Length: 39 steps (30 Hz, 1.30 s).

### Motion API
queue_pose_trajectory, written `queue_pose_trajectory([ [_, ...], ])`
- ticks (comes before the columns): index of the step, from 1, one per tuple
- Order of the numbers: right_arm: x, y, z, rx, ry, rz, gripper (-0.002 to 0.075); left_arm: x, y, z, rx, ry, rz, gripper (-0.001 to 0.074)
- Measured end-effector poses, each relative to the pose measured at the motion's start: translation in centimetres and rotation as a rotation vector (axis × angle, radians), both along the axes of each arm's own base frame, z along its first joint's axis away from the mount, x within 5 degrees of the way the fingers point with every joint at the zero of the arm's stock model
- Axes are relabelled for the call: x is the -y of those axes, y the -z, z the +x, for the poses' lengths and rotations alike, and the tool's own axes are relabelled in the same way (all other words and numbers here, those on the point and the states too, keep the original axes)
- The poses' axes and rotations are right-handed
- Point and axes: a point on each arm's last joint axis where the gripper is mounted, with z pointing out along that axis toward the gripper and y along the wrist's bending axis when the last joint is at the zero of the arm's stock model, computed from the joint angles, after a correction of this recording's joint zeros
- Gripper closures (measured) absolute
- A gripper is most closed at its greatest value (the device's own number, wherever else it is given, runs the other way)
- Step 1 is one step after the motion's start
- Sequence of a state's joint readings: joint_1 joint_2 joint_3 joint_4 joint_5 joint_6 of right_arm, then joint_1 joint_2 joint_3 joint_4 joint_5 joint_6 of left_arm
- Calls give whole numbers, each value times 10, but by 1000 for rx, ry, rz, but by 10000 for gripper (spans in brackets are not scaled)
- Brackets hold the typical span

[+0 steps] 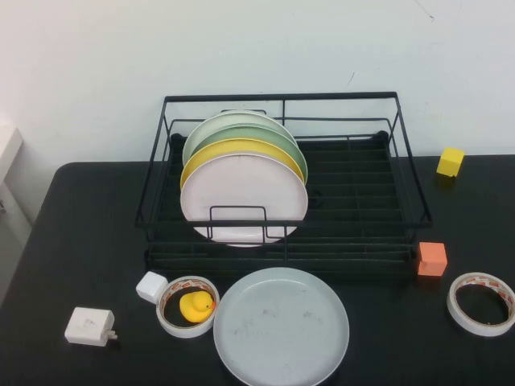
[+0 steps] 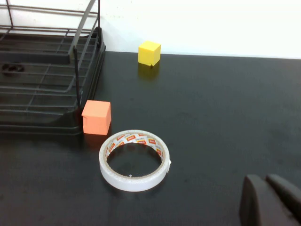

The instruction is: Place plate on rack

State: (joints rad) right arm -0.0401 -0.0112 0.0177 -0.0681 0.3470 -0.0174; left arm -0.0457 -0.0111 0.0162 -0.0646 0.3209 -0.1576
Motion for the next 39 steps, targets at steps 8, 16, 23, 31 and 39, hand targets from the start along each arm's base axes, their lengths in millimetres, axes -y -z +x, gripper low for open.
queue_pose_trajectory([
  [8,0,0,0,0,0,0,728,0,0,0,0,0,0,737],
  [16,0,0,0,0,0,0,728,0,0,0,0,0,0,737],
  [23,0,0,0,0,0,-2,728,0,0,0,0,0,0,737],
  [31,0,0,0,0,0,-2,728,0,0,0,0,0,0,737],
  [39,0,0,0,1,0,-2,728,0,-2,1,21,-1,-1,737],
])
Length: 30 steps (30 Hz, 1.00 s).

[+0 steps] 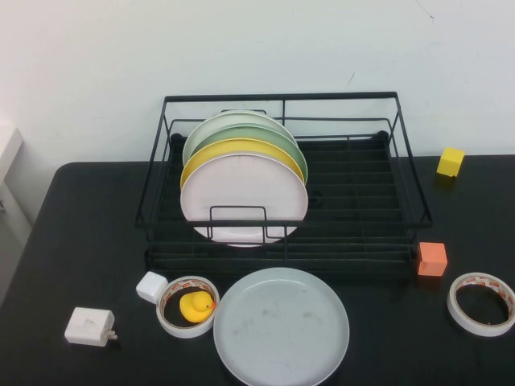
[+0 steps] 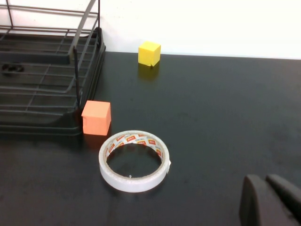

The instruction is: Place plate on rack

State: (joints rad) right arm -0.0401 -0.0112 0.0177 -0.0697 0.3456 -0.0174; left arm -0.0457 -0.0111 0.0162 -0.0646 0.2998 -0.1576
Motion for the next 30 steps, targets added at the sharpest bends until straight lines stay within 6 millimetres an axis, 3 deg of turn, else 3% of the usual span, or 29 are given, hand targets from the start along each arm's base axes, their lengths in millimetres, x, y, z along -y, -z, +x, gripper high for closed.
queue_pose_trajectory([
  [6,0,-5,3,90,-5,-23,728,-1,-18,3,209,-11,-6,737],
  [14,-2,-38,5,448,-38,-119,728,-3,-56,-4,639,-36,-9,736],
  [18,-3,-43,4,499,-49,-236,728,-4,-68,-9,782,-46,-14,736],
  [22,-3,-43,4,490,-60,-371,728,-5,-73,-13,855,-50,-16,736],
  [30,-3,-44,4,498,-52,-281,728,-4,-76,-15,897,-40,-58,736],
])
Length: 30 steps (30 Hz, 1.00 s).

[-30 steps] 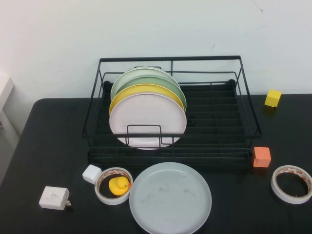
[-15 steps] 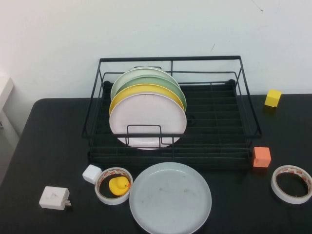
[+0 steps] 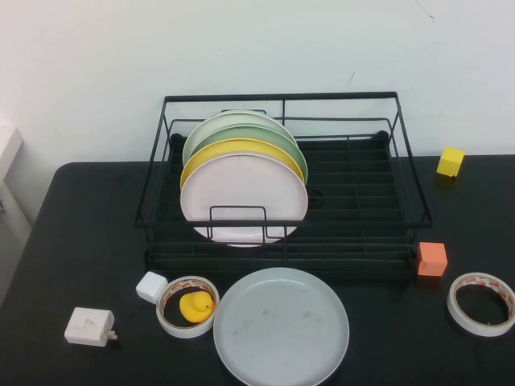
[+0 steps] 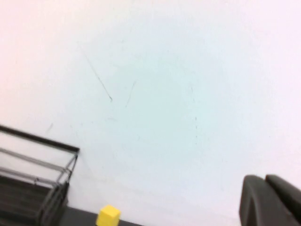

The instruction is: Place plate on rack

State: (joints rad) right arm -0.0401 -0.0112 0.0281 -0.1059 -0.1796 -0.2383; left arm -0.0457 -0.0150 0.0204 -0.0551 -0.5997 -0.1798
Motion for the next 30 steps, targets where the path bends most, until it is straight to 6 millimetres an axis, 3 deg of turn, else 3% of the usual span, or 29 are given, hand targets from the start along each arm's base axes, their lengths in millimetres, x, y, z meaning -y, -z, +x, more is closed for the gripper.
queue_pose_trajectory([
  [4,0,-3,-1,41,-18,72,728,1,-6,-5,78,35,-18,736],
  [10,0,-15,-4,132,-46,204,728,2,-24,-2,-135,33,4,736],
  [15,0,-48,-12,122,-45,224,728,2,-42,-5,-176,-85,190,736],
  [21,0,-78,-23,-27,-33,243,728,2,-37,5,-269,-116,268,736],
  [25,0,-69,-10,-235,-10,253,728,3,-24,14,-433,-30,143,736],
  [30,0,-39,8,-556,17,249,728,4,-18,17,-515,27,38,736],
])
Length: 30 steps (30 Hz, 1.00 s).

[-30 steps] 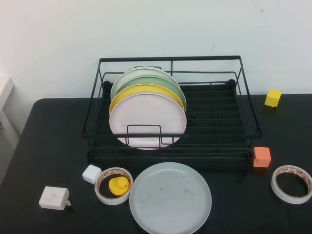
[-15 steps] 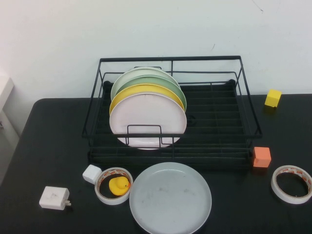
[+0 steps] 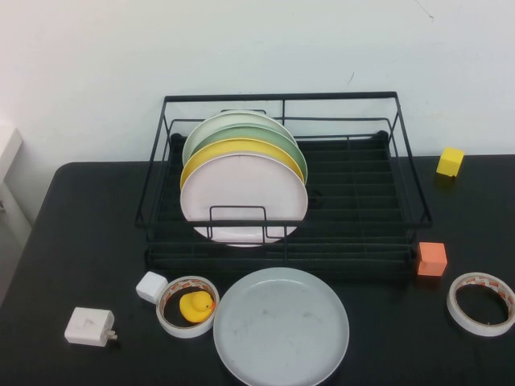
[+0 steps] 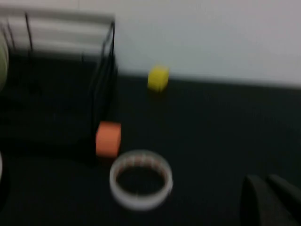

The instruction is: Place plate on rack

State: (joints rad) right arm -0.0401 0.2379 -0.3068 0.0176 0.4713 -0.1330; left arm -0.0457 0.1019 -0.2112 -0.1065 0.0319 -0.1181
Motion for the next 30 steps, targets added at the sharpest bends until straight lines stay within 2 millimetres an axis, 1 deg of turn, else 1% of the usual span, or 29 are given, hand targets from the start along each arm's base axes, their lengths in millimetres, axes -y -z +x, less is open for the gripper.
queue_pose_trajectory([
  [3,-2,16,10,-141,-41,-16,728,1,5,5,-73,11,-46,736],
  [9,-17,31,31,-291,-242,-8,728,5,13,19,-363,42,-118,736],
  [14,-33,41,47,-387,-408,115,728,12,24,37,-592,78,-253,736],
  [17,-42,46,57,-416,-505,187,728,18,32,43,-710,101,-342,736],
  [20,-47,56,66,-473,-568,240,728,22,39,47,-803,129,-389,736],
  [25,-56,74,83,-603,-659,369,728,28,44,49,-878,178,-414,736],
  [27,-63,75,91,-624,-739,441,728,29,45,49,-884,185,-421,736],
  [30,-71,78,110,-653,-829,513,728,30,45,49,-887,191,-426,736],
])
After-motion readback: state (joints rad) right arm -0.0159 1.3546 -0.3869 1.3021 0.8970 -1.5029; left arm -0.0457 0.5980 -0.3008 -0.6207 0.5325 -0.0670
